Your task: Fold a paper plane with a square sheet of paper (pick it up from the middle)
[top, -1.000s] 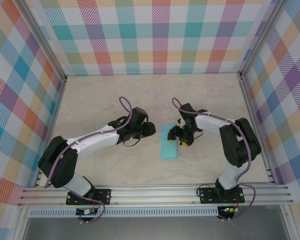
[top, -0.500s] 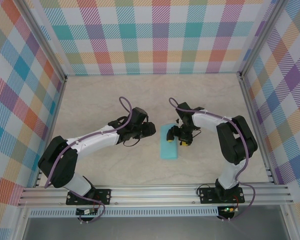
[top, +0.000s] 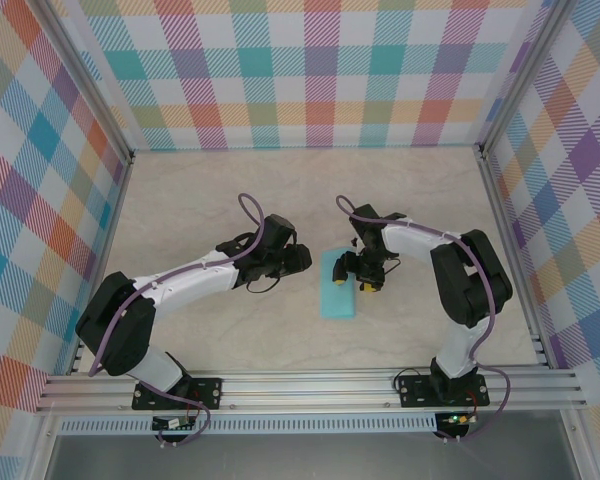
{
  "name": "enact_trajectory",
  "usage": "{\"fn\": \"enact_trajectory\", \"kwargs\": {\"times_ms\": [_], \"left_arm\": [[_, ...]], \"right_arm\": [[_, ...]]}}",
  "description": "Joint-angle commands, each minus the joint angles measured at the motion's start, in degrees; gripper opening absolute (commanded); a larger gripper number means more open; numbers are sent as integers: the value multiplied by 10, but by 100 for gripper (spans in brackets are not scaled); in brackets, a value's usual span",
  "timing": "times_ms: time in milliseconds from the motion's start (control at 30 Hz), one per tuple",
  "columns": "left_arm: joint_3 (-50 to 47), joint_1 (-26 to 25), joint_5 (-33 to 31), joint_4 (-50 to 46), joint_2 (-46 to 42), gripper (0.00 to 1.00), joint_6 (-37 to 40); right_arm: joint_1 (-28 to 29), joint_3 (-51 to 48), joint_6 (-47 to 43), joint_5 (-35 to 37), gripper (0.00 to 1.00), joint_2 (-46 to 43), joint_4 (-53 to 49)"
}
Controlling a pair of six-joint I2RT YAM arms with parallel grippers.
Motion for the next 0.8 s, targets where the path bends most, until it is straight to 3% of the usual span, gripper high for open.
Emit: {"fn": "enact_trajectory", "kwargs": {"times_ms": [0, 767], "left_arm": [[-1, -6, 5, -8, -1, 44, 4], [-6, -6, 9, -4, 1, 43, 0]], "right_arm": [[-1, -18, 6, 77, 71, 48, -7], [7, -23, 19, 99, 71, 69, -2]]}}
